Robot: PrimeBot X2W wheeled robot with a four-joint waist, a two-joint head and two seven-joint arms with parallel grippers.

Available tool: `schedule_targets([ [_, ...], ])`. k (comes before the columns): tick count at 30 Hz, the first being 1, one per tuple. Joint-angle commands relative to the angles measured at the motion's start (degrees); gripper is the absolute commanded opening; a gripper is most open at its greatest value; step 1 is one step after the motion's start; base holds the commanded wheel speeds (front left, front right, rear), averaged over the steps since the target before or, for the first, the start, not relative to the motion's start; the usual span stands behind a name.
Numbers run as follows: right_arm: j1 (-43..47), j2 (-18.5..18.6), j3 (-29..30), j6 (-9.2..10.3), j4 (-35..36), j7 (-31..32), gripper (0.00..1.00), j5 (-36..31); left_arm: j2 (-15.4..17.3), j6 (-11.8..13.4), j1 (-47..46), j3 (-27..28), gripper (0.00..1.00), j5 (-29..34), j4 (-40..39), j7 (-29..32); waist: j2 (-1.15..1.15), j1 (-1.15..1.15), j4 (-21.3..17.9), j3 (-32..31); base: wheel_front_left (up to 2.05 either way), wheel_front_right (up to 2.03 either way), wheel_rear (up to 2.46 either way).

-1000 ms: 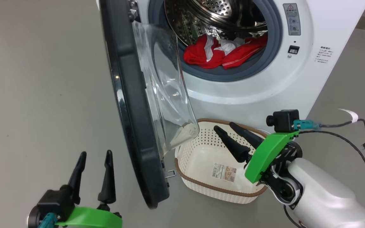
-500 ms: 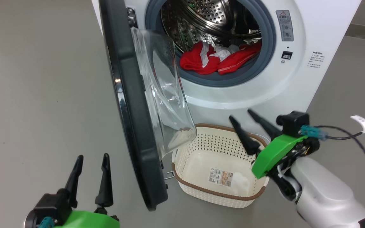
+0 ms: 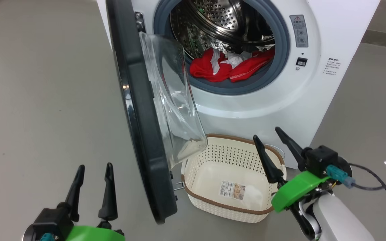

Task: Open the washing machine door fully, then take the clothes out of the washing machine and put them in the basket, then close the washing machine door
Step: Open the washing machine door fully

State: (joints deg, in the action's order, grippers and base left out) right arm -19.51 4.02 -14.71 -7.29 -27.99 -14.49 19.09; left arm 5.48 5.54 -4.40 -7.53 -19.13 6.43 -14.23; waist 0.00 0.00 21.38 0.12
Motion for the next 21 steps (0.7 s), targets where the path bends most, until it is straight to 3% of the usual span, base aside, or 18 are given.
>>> schedule_targets([
  [1, 0.95, -0.84, -0.12, -0.2, 2.13, -0.5, 1.0, -1.1, 0.9, 0.28, -0.33, 1.96, 1.0, 0.43, -1.78, -0.61, 0.0, 0.0, 0.15, -0.11, 0.0, 0.0, 0.0],
  [6, 4.49, -1.09, 2.62, -0.2, 4.55, -0.51, 1.0, -1.87, 0.68, 0.53, 0.1, 1.86, 1.0, 0.54, -2.14, -0.66, 0.0, 0.0, 0.27, -0.18, 0.0, 0.0, 0.0],
  [21, 7.87, -1.13, 2.91, -0.2, 7.11, -0.51, 1.0, -0.79, 0.31, 0.63, 0.86, 2.18, 1.0, 0.26, -1.91, -0.74, 0.0, 0.0, -0.5, -0.02, 0.0, 0.0, 0.0],
])
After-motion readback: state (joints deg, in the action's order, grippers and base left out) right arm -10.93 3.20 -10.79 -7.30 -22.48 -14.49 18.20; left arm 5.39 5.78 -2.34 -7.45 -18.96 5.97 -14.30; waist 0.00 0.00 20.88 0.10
